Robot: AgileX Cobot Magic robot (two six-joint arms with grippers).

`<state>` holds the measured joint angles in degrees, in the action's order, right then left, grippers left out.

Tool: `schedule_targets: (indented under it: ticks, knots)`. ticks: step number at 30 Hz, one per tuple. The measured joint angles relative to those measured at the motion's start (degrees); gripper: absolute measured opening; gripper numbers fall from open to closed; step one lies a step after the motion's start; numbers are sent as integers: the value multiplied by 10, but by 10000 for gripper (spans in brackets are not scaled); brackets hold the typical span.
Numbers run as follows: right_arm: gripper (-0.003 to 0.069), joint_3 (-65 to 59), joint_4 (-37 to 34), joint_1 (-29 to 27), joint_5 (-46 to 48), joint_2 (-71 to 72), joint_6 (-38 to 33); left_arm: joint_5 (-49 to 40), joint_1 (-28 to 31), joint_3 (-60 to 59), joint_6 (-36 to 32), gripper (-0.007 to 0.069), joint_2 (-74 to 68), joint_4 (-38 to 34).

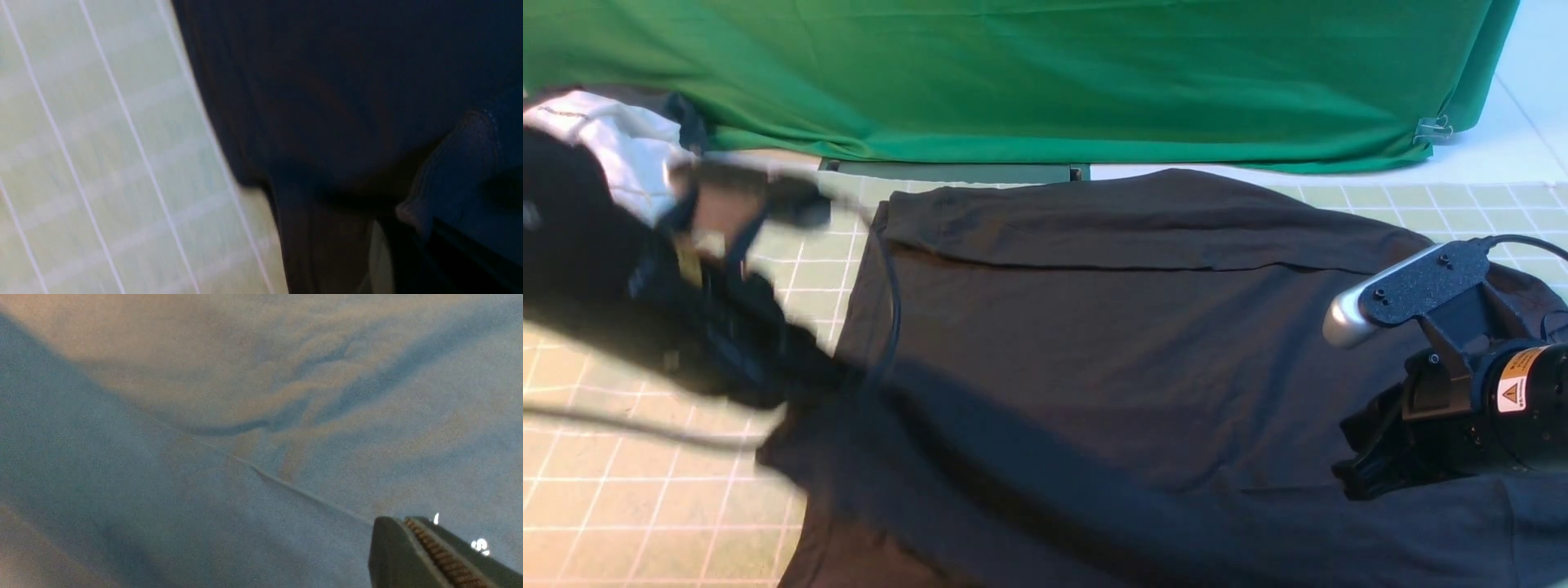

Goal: Fold a long-sleeved shirt over a green coffee tablecloth.
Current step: 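Fold the left side of the black T-shirt inward over its body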

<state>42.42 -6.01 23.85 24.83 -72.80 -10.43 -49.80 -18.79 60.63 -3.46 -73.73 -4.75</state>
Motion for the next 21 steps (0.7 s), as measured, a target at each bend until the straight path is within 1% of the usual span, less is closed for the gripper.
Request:
schedule_targets:
  ticks: [3, 9, 11, 16, 21]
  knots:
    - [78, 0, 0, 0, -1, 0, 0, 33, 0, 50, -3, -24, -9, 29]
    - [85, 0, 2, 0, 0, 0, -18, 55, 0, 110, -5, -24, -62, 66]
    - [87, 0, 5, 0, 2, 0, -28, 65, 0, 116, -5, -24, -84, 75]
    - [105, 0, 45, 0, 18, 0, -40, 107, 0, 117, 2, -24, -161, 112]
    - [130, 0, 52, 0, 20, 0, -41, 157, 0, 127, 6, -24, -225, 118]
